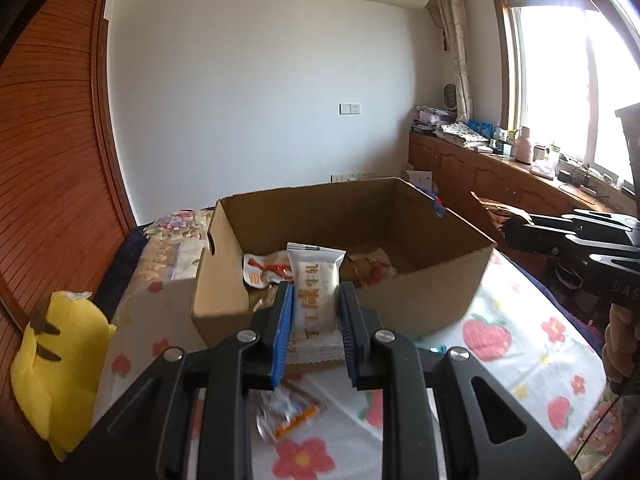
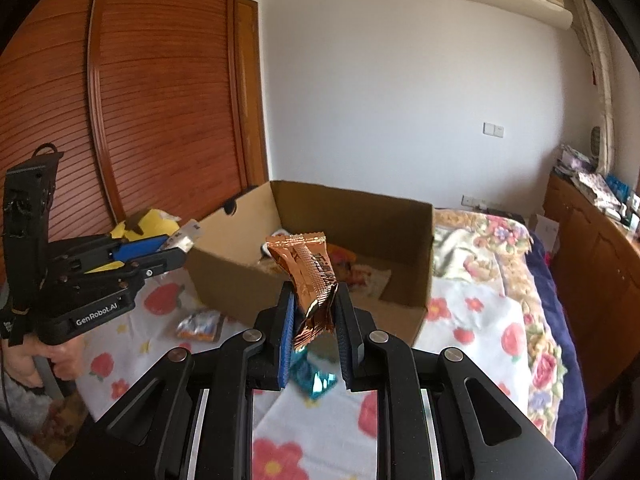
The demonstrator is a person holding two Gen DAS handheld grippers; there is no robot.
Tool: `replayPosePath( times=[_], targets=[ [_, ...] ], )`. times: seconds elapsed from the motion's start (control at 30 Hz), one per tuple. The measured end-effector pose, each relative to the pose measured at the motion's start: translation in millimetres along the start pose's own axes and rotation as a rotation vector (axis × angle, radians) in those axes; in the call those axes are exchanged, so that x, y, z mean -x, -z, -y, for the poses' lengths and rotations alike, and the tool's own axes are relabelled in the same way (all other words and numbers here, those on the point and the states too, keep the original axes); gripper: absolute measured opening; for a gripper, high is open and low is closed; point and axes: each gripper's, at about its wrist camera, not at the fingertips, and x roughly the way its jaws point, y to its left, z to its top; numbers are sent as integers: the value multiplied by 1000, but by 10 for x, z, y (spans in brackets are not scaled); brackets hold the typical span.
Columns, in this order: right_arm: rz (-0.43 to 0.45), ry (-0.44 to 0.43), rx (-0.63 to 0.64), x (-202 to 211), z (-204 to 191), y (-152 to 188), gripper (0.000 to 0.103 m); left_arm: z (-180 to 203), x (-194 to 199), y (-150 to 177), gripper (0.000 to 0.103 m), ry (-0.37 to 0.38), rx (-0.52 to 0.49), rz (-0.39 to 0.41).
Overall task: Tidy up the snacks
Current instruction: 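Lift and carry white bar packet and bronze candy over the box, then lower both held snacks into the box and open both tools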
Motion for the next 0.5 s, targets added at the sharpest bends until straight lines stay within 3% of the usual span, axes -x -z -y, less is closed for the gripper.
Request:
replayPosePath(
  times=[0.5],
  targets=[
    [-26,-30,-11,-976,230,-249,17,-217,-790,-320,21,-33,-19,3]
  ],
)
